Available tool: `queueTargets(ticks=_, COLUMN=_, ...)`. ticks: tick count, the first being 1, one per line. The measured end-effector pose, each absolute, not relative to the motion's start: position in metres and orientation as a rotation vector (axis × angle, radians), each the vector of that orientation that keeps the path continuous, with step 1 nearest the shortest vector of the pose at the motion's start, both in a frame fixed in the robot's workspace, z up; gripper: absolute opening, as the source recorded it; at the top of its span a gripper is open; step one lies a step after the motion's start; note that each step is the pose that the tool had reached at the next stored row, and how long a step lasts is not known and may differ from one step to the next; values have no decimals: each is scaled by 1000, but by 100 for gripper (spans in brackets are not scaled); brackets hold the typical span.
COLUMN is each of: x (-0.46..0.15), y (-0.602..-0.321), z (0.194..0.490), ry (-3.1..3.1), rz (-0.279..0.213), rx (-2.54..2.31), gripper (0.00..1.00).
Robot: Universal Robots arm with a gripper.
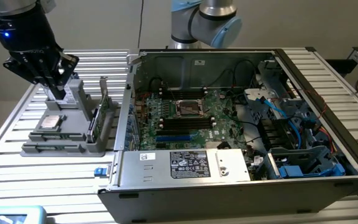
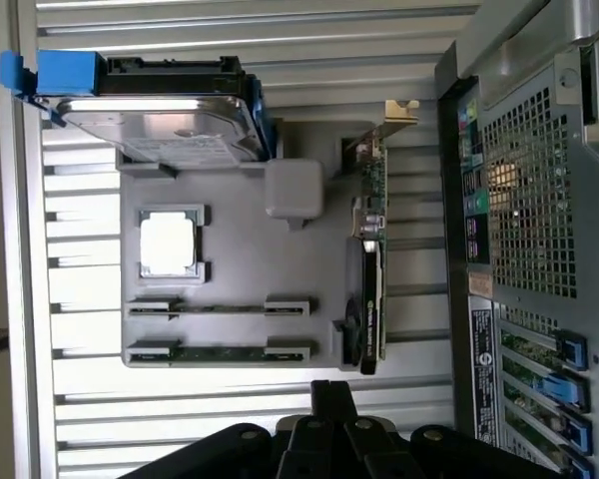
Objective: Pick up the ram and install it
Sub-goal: 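Reach for the ram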
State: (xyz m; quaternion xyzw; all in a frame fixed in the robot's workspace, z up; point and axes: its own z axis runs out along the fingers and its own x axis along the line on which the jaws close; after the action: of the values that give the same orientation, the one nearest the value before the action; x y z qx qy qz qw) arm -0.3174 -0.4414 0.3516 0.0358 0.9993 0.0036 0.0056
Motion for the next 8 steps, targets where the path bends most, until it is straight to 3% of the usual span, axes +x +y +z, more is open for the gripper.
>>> queueTargets(ticks=8, x=-343, y=-442, z=346, ry=3128, rz=-7, rx=110, gripper=11)
